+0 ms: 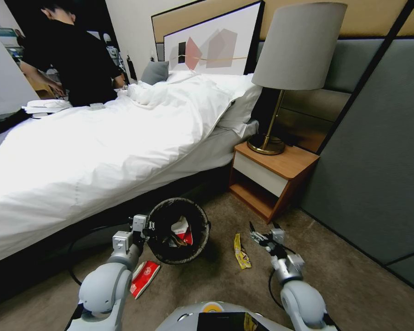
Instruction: Pick up the trash bin, then pick up the garbage from the floor and place it into the trash bin.
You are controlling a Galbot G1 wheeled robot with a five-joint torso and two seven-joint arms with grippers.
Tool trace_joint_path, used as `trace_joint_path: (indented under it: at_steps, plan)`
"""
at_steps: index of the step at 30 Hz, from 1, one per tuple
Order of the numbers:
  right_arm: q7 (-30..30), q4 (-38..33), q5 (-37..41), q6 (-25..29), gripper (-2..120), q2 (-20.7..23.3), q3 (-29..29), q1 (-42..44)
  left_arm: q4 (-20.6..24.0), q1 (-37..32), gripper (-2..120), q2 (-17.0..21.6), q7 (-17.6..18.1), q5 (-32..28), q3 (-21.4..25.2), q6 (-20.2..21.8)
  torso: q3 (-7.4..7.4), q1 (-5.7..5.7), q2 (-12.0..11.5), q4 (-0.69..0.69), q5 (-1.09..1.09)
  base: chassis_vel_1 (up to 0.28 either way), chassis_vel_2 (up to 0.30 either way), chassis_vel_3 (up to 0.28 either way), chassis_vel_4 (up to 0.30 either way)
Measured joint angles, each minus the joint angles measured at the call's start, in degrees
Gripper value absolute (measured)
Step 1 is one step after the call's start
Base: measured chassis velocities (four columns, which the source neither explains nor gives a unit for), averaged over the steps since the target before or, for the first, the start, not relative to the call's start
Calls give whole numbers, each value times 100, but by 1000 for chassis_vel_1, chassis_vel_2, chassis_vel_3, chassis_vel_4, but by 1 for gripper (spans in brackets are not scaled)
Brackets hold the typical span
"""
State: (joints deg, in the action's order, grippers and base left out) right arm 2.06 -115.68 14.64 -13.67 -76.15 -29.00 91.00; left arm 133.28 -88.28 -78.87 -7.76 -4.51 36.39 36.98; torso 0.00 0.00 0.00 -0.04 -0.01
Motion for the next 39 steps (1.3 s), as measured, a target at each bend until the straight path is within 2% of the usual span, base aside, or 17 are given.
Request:
trace_joint_path:
  at_steps: [4,17,39]
  plan:
    - [111,310,181,-272,100,97,71,-148,-27,16,1,35,-35,-7,2,9,0,0,0,5,1,0,0,0,0]
    - [91,1333,477,-638,100,78,181,-601,-37,53,1,88,-109,-25,-42,12,0,0,0,4,1,0,0,0,0]
    - [-23,2718,-69,-484,100,-212,274,-1126,-55,86,1,108,-153,-20,-132,11,0,0,0,4,1,0,0,0,0]
